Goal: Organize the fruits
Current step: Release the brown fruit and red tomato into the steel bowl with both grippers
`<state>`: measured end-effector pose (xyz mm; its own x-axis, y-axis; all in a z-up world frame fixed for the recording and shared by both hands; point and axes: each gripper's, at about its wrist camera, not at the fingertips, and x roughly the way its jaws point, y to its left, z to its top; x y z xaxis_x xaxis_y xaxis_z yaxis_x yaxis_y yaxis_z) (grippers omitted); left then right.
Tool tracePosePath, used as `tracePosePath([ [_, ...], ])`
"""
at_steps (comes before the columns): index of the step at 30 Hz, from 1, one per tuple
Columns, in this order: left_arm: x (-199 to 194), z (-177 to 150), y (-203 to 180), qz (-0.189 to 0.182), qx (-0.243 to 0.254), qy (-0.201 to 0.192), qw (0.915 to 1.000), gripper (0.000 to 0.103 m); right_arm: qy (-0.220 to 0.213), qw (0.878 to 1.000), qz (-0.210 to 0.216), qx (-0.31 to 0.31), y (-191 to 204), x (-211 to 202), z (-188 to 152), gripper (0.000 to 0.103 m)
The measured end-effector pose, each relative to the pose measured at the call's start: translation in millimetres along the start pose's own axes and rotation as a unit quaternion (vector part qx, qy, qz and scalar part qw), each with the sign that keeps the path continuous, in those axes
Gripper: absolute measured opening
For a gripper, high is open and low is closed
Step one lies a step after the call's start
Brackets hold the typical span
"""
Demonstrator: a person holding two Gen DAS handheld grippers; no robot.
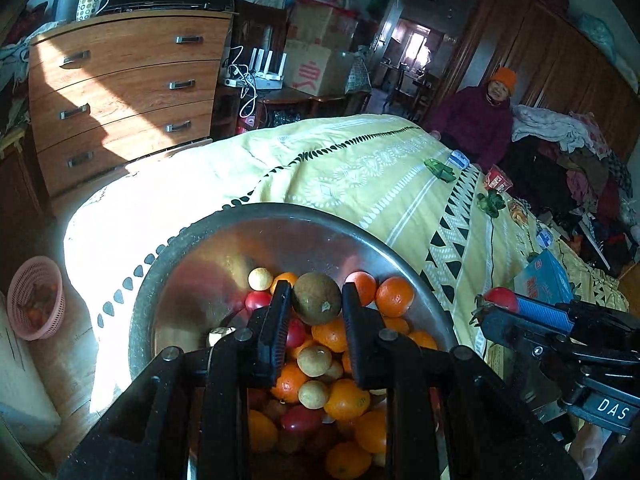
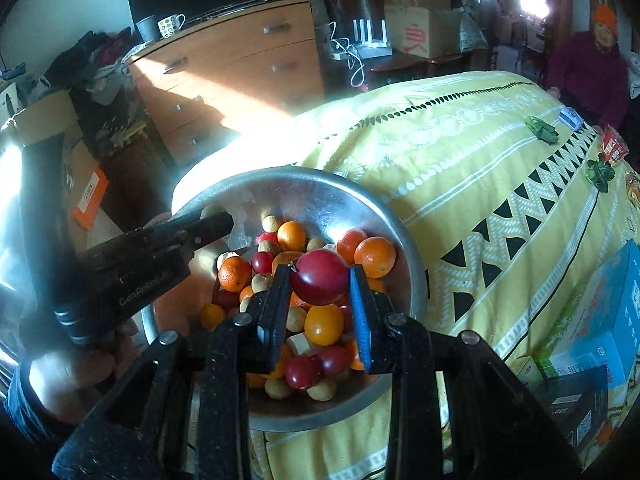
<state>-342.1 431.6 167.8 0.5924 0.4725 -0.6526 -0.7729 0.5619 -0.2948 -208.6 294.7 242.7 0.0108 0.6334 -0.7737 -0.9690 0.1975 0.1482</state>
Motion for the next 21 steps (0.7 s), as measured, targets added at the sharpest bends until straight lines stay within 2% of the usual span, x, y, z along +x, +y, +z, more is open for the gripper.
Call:
tracePosePath([
  [6, 5, 0, 2, 0.004, -0.007, 0.003, 1.0, 0.025, 0.005, 1.0, -0.006, -0.008, 8, 7, 4, 0.03],
  [8, 7, 1, 3, 0.005, -0.008, 0.005, 0.9999, 0.03, 0.006, 1.0, -0.007, -0.008, 8, 9, 5, 0.03],
  [10, 8, 1, 3, 0.009, -0.007, 0.005, 0.9999, 0.05, 0.004, 1.0, -0.008, -0.007, 7, 10, 5, 0.03],
  [11, 8, 1, 3, 0.013, -0.007, 0.001, 0.9999, 0.054, 0.003, 1.0, -0.008, -0.006, 7, 10, 5, 0.03],
  [13, 7, 1, 4, 0.02, -0.009, -0.005, 0.9997, 0.07, 0.007, 1.0, -0.01, -0.006, 7, 13, 5, 0.03],
  [16, 4, 2, 5, 0.025, -0.016, -0.013, 0.9995, 0.076, 0.008, 1.0, -0.012, -0.008, 8, 13, 5, 0.031],
  [18, 3, 3, 5, 0.026, -0.017, -0.013, 0.9994, 0.076, 0.003, 1.0, -0.015, -0.011, 11, 9, 6, 0.04],
  [20, 2, 3, 3, 0.027, -0.016, -0.014, 0.9994, 0.076, -0.007, 1.0, -0.02, -0.012, 12, 3, 7, 0.068],
  [21, 1, 4, 3, 0.026, -0.017, -0.015, 0.9994, 0.076, -0.014, 1.0, -0.025, -0.012, 12, -1, 7, 0.074],
])
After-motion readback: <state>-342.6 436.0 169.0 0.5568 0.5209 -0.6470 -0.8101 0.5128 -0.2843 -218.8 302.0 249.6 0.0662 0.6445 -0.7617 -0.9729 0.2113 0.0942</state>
